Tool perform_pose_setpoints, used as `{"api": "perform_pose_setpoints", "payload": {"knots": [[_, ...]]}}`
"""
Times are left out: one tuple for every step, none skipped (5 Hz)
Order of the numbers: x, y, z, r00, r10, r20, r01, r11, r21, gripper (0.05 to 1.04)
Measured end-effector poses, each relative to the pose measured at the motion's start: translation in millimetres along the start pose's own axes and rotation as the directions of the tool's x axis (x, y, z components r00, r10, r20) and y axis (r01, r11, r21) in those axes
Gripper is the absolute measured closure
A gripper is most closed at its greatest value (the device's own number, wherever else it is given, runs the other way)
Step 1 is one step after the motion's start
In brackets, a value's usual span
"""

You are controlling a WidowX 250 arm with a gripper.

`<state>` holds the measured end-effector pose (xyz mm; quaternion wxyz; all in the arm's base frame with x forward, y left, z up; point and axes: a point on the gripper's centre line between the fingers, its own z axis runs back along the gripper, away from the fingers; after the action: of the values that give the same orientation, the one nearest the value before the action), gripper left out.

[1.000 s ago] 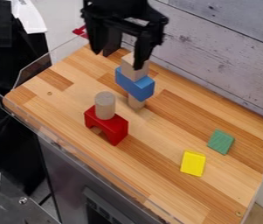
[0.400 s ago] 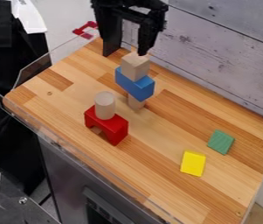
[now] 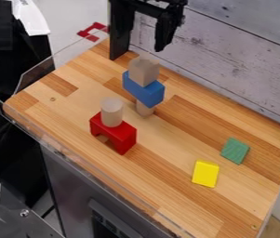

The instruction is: Remove the white cube from the blue cube and placed it on the table.

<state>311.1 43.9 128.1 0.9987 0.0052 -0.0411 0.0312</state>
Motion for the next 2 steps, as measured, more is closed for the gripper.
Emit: {"api": "perform_pose_setpoints", "payload": {"knots": [[4.0, 1.3, -9.9, 1.0, -0.011, -0.026, 0.011, 1.0, -0.002, 0.085], [2.8, 1.4, -16.2, 0.999, -0.018, -0.051, 0.017, 1.0, -0.003, 0.085]]}}
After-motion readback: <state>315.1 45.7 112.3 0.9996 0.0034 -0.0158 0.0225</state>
